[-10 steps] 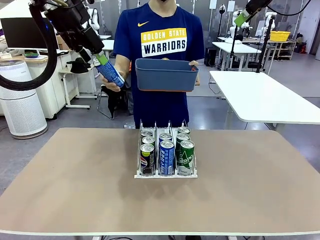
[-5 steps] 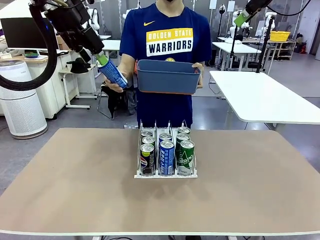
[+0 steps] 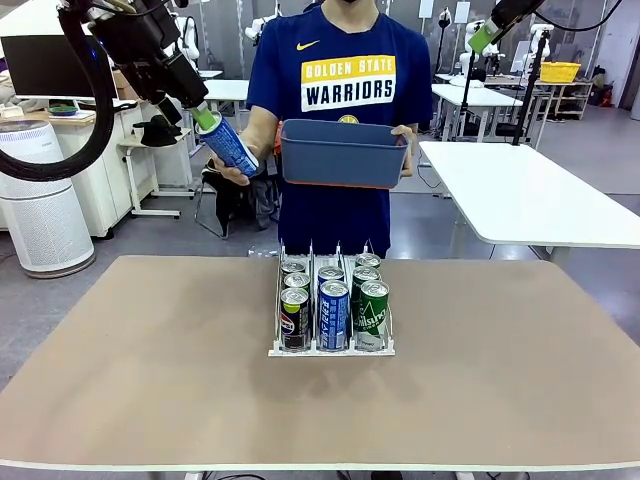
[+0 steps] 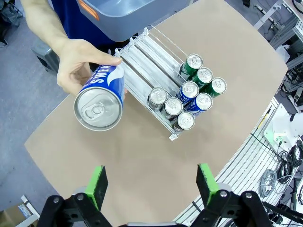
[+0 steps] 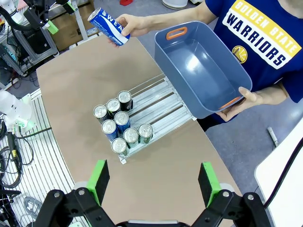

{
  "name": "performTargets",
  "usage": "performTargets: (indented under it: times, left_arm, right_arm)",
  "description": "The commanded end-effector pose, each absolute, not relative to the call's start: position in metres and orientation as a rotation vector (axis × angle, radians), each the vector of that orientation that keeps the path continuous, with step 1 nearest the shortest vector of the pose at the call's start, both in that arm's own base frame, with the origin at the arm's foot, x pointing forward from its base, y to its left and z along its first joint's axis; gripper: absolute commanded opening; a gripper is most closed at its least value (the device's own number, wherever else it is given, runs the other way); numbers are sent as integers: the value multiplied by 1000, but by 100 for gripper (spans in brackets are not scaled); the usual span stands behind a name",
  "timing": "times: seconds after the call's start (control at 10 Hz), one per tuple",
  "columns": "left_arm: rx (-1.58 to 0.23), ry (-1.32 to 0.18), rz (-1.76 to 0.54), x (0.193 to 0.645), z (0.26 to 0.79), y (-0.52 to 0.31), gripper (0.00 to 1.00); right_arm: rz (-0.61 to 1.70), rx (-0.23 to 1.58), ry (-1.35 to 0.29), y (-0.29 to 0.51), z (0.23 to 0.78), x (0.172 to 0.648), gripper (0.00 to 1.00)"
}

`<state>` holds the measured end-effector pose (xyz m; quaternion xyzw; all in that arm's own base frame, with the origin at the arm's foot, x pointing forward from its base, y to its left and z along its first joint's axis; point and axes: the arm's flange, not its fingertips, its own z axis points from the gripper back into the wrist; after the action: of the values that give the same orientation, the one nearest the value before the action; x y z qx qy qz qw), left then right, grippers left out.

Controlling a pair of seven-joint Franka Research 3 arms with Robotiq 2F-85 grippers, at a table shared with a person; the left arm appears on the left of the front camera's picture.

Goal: Fill the beverage cans into the dispenser.
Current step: Pick up the Ionic drink handed by the human.

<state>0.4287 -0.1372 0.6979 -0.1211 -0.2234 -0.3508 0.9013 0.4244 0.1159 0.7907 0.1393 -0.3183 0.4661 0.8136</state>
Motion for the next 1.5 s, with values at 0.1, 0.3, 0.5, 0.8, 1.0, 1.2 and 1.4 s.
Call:
performTargets:
  times: [0.1,0.3,0.5,0.8,1.0,1.2,1.4]
  left_arm:
    - [-251,-461,-724,429,697,-137,100]
    - [-251,-461,-724,429,697,-137,100]
    - [-251,-461,-724,429,697,-137,100]
    - [-251,-461,-724,429,697,-137,100]
    - [-251,-461,-724,429,697,-137,100]
    - [-251,-462,-726,429,698,-137,100]
    - [-195,-546,-722,442,693,-133,100]
  right_arm:
    - [994,298,-678,116,790,424,100]
    - [994,298,-678,116,790,424,100]
    - [994,298,-678,116,790,424,100]
    - [994,298,-678,116,790,424,100]
    - [994,298,-678,116,790,424,100]
    - [994,298,-678,116,790,424,100]
    - [994,298,-678,116,790,424,100]
